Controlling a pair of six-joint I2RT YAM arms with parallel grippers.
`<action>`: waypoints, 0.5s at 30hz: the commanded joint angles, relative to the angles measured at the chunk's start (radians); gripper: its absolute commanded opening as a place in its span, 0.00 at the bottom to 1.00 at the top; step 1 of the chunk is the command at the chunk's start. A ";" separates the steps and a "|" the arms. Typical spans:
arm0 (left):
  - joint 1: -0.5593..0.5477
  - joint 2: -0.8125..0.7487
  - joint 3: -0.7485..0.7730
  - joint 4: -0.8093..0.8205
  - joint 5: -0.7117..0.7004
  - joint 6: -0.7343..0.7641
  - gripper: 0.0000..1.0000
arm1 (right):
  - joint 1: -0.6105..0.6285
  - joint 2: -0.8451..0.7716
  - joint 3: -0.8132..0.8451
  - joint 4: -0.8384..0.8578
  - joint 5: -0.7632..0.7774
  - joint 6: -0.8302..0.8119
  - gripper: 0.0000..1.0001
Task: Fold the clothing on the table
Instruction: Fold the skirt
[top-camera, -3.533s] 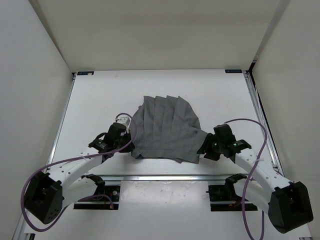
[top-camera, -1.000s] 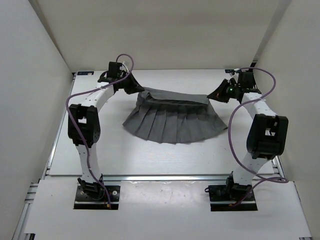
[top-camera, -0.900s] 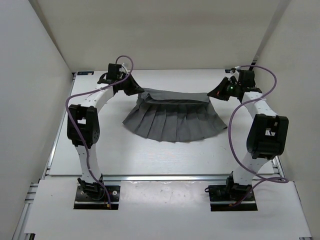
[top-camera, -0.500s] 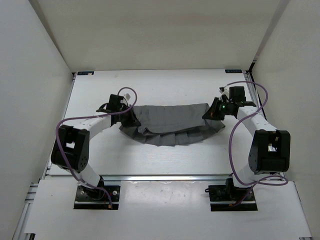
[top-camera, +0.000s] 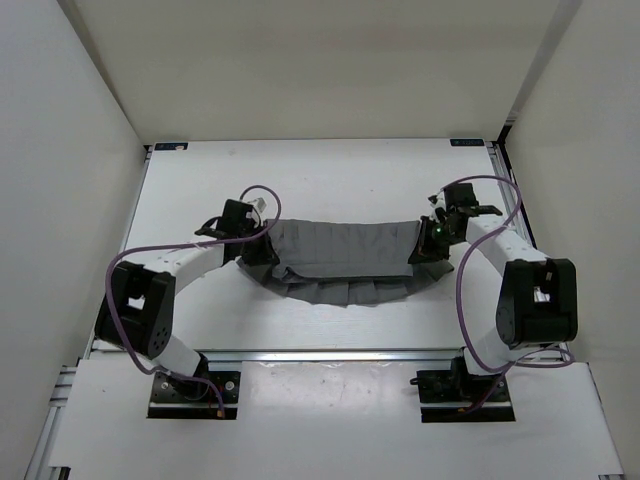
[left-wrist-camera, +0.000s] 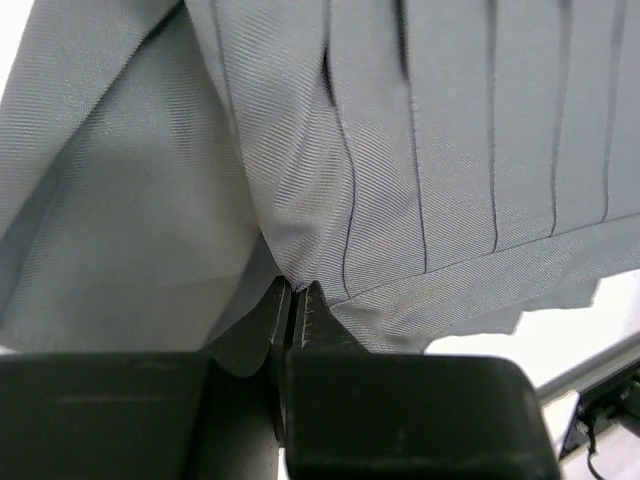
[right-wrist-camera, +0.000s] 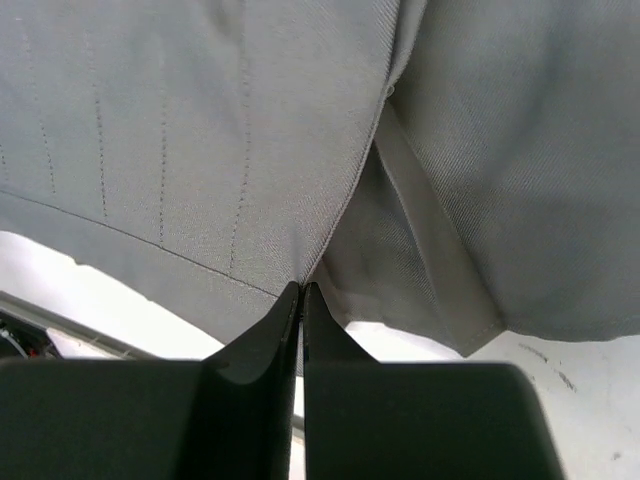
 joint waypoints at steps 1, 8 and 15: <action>0.034 -0.079 0.089 -0.090 -0.109 0.074 0.00 | -0.025 -0.067 0.074 -0.080 0.102 -0.070 0.00; -0.005 -0.169 0.059 -0.141 -0.195 0.120 0.00 | 0.031 -0.185 0.024 -0.132 0.119 -0.074 0.00; -0.030 -0.088 -0.035 -0.136 -0.287 0.152 0.31 | 0.041 -0.135 -0.102 -0.114 0.123 -0.052 0.23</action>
